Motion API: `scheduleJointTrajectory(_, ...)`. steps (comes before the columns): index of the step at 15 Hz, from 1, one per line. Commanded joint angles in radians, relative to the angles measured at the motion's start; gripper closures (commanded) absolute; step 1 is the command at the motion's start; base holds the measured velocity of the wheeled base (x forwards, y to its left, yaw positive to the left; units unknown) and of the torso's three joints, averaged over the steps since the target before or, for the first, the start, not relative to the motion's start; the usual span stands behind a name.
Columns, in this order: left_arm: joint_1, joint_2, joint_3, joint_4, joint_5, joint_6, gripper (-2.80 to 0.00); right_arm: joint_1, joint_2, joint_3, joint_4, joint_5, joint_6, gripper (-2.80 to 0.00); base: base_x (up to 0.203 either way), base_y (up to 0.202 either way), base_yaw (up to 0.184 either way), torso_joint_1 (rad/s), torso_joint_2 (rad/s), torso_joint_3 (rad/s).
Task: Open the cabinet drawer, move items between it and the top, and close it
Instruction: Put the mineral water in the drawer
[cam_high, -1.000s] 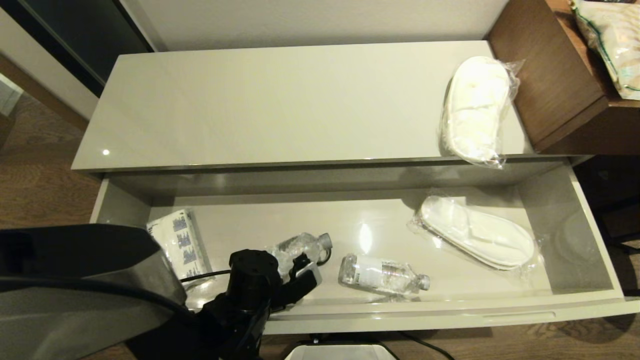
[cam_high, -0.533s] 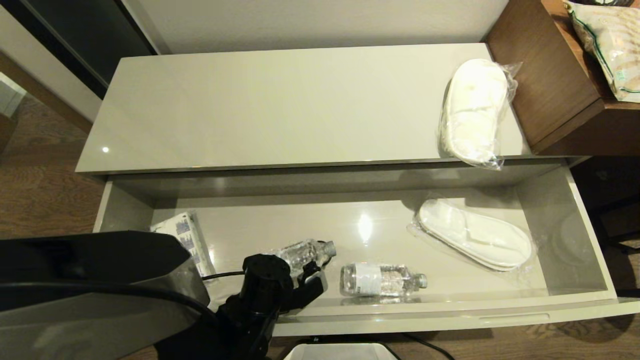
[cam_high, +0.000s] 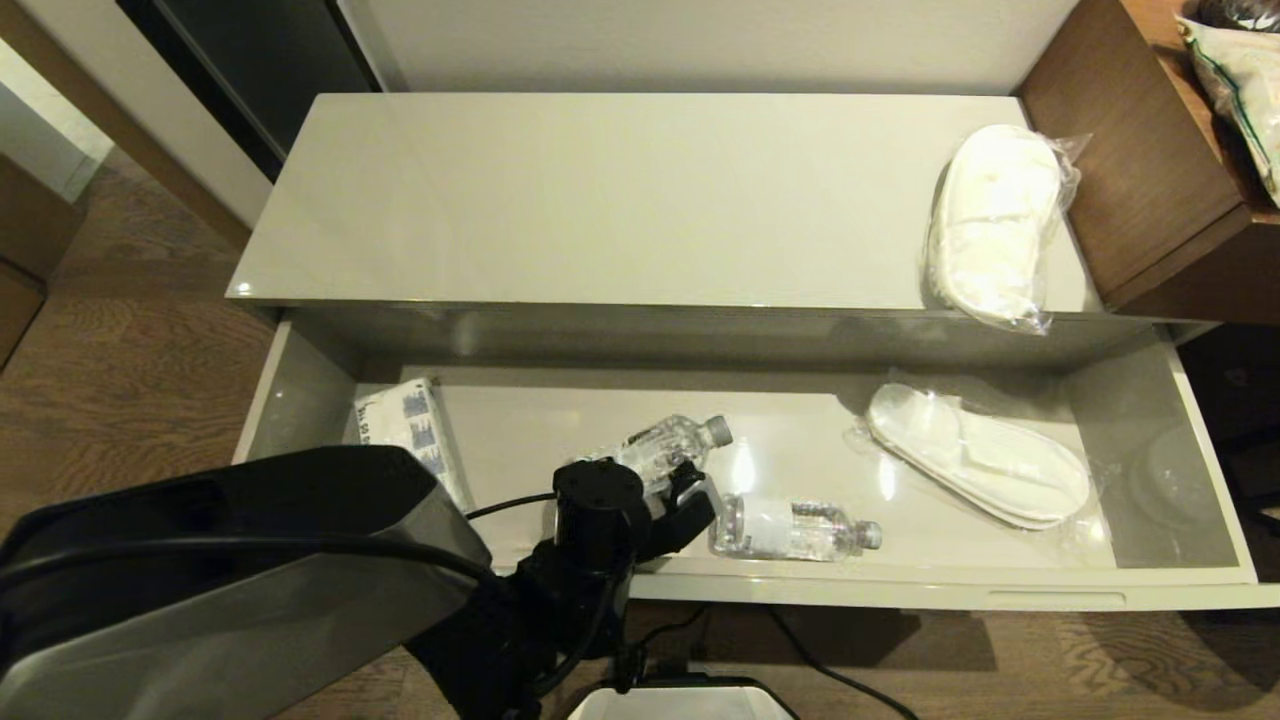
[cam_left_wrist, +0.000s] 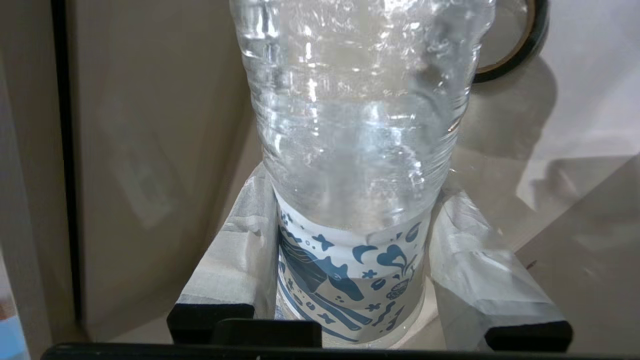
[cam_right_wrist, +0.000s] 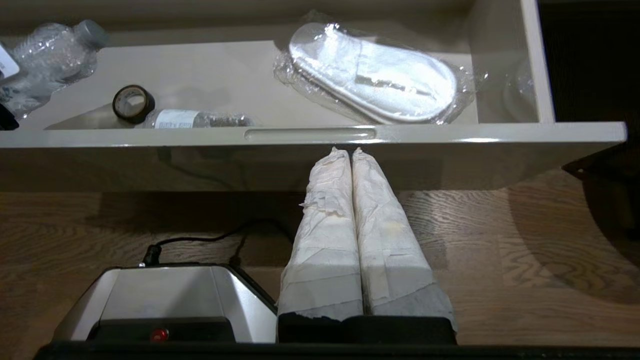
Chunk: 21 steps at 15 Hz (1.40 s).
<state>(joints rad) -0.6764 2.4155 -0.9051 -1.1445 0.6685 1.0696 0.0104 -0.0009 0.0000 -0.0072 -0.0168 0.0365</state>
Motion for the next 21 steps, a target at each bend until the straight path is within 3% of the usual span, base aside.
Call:
scheduleJointTrajectory(1, 0.089, 0.071, -0.034, 0.017, 0.013, 0.032, 0.0, 0.0, -0.016, 0.003, 0.0, 0.0, 0.0, 0.0, 0.0, 0.0, 0.0, 0.0, 0.0, 0.0)
scheduleJointTrajectory(8, 0.109, 0.034, -0.061, -0.007, 0.01, 0.026, 0.0, 0.0, -0.016, 0.003, 0.0, 0.0, 0.0, 0.0, 0.0, 0.0, 0.0, 0.0, 0.0, 0.0)
scheduleJointTrajectory(10, 0.122, -0.005, -0.055, -0.04, 0.01, -0.001, 0.0, 0.0, -0.016, 0.003, 0.0, 0.0, 0.0, 0.0, 0.0, 0.0, 0.0, 0.0, 0.0, 0.0)
scheduleJointTrajectory(21, 0.153, -0.428, 0.233, -0.028, 0.016, -0.058, 0.0, 0.0, -0.016, 0.003, 0.0, 0.0, 0.0, 0.0, 0.0, 0.0, 0.0, 0.002, 0.0, -0.001)
